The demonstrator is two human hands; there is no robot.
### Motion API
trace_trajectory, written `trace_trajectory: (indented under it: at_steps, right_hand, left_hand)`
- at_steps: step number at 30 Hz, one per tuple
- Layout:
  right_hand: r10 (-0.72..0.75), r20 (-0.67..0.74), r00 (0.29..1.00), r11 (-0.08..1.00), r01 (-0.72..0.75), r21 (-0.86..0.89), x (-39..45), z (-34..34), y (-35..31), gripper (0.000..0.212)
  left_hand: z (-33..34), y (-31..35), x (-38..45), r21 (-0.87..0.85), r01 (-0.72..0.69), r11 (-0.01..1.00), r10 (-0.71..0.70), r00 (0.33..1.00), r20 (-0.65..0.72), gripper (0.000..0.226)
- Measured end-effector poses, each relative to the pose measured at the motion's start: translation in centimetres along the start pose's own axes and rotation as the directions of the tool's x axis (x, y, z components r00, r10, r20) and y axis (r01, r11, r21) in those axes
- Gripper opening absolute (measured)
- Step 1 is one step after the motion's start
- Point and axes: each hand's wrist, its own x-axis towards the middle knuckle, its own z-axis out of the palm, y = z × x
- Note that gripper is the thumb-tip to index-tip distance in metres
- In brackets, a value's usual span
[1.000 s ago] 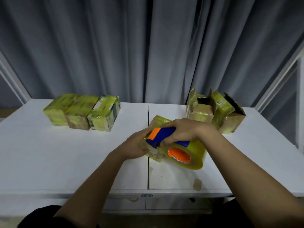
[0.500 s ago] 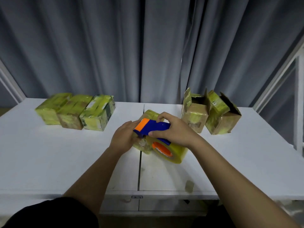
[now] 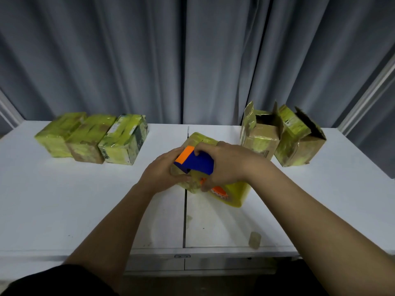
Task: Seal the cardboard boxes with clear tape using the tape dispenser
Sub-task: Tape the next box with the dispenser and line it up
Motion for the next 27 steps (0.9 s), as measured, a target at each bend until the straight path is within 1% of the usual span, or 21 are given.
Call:
trace_trajectory:
  at_steps: [2,6,10,14,17,20,24,27]
  right_hand:
    - [-0.009,0.015,1.0,0.999,0.009,-0.051,0.1,-0.3,-0.2,0.071]
    - [0.012,0.042,0.999,1.0,-0.013,0.022,-0.8,-0.4,0.6,0.068]
    - [0.025,0.012,1.0,0.995,-0.026,0.096,-1.5,0.5,0.7,0.067]
    - [0.055,0.027,0.998,0.991,-0.058,0.12,-3.3,0.5,2.2,0.067]
    - [0.091,0.028,0.996,0.987,-0.093,0.134,-5.1,0.8,3.5,0.069]
    - [0.078,0.017,0.997,0.992,-0.079,0.095,-5.4,1.3,3.9,0.072]
    - [0.083,0.007,0.997,0.987,-0.083,0.136,-5.8,0.8,4.8,0.073]
    - [0.085,0.01,0.996,0.987,-0.086,0.134,-5.7,0.4,5.3,0.074]
  left_hand:
    - [0.1,-0.2,0.2,0.007,0.003,1.0,-0.003,1.0,-0.016,0.082]
    - [0.7,-0.2,0.2,0.061,0.022,0.998,-0.019,0.999,-0.049,0.08]
    - [1.1,0.2,0.0,0.078,0.078,0.994,-0.076,0.997,-0.029,0.076]
    - [1.3,0.4,0.2,0.184,0.111,0.977,-0.098,0.992,-0.075,0.07]
    - [1.3,0.8,0.1,0.173,0.095,0.98,-0.083,0.994,-0.075,0.069]
    - [1.2,1.2,0.2,0.188,0.087,0.978,-0.074,0.994,-0.076,0.071]
    - [1.2,1.6,0.0,0.198,0.095,0.976,-0.079,0.993,-0.089,0.071]
    - [1.2,1.7,0.1,0.265,0.093,0.96,-0.075,0.994,-0.079,0.07]
